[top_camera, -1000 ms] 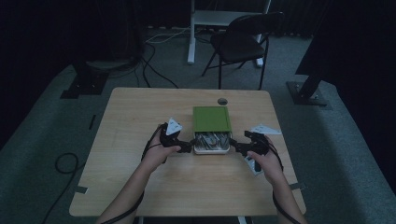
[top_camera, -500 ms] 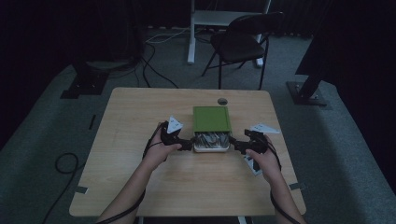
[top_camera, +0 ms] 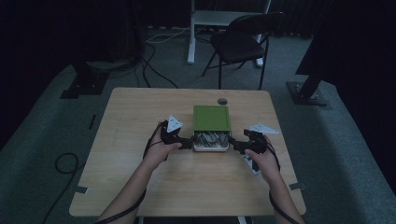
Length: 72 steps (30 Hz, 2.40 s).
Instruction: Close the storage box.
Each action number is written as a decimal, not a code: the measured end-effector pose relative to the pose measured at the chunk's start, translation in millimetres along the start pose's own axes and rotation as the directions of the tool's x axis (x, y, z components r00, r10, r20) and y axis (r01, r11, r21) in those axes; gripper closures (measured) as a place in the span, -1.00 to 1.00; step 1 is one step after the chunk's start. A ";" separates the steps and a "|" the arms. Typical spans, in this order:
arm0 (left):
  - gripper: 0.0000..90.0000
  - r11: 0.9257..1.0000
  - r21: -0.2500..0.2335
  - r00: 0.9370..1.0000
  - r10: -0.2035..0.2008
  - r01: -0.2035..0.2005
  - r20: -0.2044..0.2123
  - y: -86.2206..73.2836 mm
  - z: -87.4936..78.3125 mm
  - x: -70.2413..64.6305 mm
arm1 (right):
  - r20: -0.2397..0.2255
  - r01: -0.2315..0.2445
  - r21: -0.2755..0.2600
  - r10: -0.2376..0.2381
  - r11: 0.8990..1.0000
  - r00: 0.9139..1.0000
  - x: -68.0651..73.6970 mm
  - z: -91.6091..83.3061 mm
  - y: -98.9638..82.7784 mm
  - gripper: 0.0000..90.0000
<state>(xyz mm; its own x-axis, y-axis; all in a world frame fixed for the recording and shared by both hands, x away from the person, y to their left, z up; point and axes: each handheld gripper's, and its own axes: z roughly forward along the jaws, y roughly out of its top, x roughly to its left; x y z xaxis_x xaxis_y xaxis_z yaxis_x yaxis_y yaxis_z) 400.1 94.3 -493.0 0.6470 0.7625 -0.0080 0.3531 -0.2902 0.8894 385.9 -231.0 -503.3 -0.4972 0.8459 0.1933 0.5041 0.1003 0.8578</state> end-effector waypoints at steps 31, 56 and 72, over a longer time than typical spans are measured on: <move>-0.94 1.000 -0.006 0.998 -0.018 0.018 -0.054 1.3 -21.5 -1.8 | 0.009 0.042 -0.039 -0.041 0.998 0.999 0.6 -17.6 -2.3 -0.72; -0.94 0.997 0.006 0.989 -0.070 0.072 -0.132 -28.4 -52.7 24.6 | 0.136 -0.002 -0.026 0.006 1.000 0.991 -41.8 -56.6 -27.4 -0.72; -0.94 0.993 0.004 0.972 -0.118 0.122 -0.201 -49.6 -74.1 45.4 | 0.220 -0.047 -0.013 0.049 0.999 0.974 -64.3 -82.4 -58.8 -0.72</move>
<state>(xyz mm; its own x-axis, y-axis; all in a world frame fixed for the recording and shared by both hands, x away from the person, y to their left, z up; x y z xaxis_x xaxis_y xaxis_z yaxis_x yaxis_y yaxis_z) 361.9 186.1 -503.6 0.4515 0.8920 -0.0211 0.4319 -0.1978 0.8800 330.0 -334.5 -527.0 -0.3047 0.9442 0.1253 0.5176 0.0537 0.8539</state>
